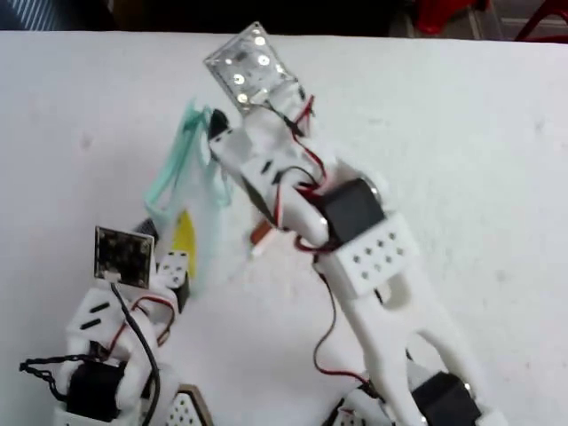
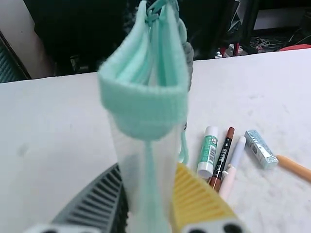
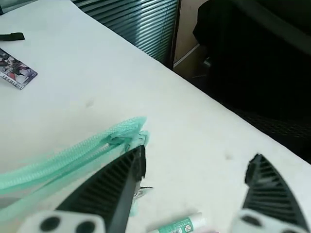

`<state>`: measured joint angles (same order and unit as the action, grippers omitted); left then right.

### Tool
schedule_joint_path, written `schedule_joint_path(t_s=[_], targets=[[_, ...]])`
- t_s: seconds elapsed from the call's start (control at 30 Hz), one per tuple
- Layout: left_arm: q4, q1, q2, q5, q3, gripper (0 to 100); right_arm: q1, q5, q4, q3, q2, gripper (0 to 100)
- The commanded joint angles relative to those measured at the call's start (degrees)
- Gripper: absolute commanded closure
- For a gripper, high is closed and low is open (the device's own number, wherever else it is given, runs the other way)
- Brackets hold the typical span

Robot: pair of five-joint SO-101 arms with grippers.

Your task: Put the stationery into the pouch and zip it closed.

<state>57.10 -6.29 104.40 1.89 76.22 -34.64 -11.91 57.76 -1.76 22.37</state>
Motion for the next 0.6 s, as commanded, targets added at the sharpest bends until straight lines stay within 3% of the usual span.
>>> schedule_joint_path(t_s=[0.0, 0.17, 0.4, 0.57], targets=[[-0.35, 0.48, 0.48, -0.44, -0.26, 97, 3.82, -0.35, 2.86, -1.93, 5.67, 72.7], [-0.35, 0.66, 0.48, -0.44, -0.26, 97, 16.92, -2.02, 11.56, -1.49, 5.85, 83.8], [-0.35, 0.48, 0.48, -0.44, -0.35, 96, 29.32, -17.76, 26.77, 1.32, -5.85, 88.2], [-0.18, 0.75, 0.48, 0.00, -0.26, 83, 33.63, -24.62, 25.80, 6.68, -18.07, 88.2]])
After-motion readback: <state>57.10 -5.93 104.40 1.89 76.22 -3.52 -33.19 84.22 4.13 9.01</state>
